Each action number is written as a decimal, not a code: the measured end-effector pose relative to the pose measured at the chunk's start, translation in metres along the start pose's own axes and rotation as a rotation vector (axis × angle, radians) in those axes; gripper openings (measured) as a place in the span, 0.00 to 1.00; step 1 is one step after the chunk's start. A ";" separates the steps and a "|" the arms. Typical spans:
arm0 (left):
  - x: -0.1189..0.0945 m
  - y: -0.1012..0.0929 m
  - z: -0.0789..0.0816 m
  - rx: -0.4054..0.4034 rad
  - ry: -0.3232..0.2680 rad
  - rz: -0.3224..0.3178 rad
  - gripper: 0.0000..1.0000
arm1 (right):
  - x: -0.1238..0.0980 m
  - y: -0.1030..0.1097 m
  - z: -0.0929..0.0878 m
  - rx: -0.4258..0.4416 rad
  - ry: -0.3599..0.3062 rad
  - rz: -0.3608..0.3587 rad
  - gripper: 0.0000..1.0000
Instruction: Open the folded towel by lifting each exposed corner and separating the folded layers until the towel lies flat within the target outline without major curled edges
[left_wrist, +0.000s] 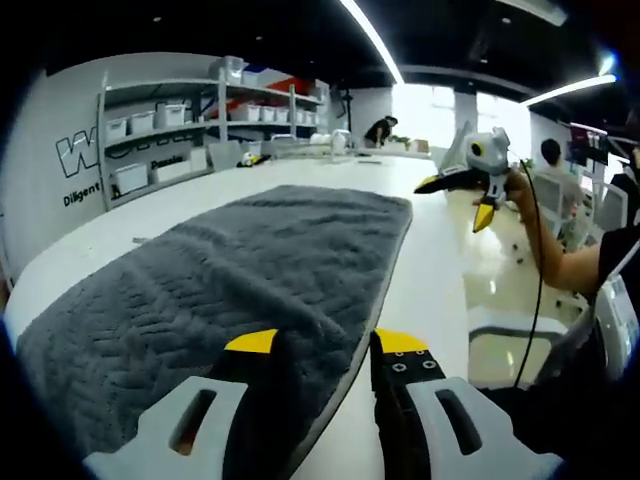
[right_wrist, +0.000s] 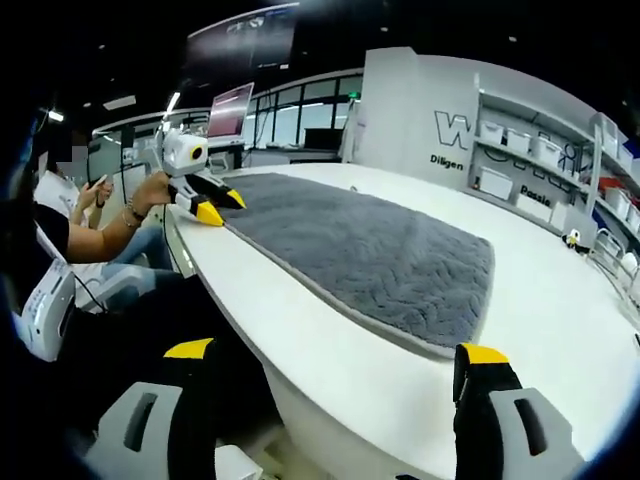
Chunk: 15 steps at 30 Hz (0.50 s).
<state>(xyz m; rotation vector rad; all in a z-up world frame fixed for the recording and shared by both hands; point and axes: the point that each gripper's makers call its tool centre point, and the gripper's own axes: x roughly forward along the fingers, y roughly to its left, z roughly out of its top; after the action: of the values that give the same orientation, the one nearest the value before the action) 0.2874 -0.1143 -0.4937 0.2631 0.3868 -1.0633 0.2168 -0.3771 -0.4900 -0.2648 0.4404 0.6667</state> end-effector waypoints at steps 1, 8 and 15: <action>0.000 -0.001 0.000 0.001 0.000 -0.005 0.36 | 0.000 0.000 0.000 0.000 0.002 0.000 0.99; -0.005 -0.004 0.008 -0.048 -0.047 -0.036 0.48 | 0.001 0.003 0.004 -0.003 0.001 0.007 0.99; -0.021 0.005 0.022 -0.128 -0.146 0.006 0.72 | 0.002 0.004 0.007 -0.008 0.003 0.007 0.99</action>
<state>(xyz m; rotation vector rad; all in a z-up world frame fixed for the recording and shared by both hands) 0.2868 -0.1034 -0.4646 0.0716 0.3208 -1.0404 0.2175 -0.3703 -0.4851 -0.2723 0.4415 0.6755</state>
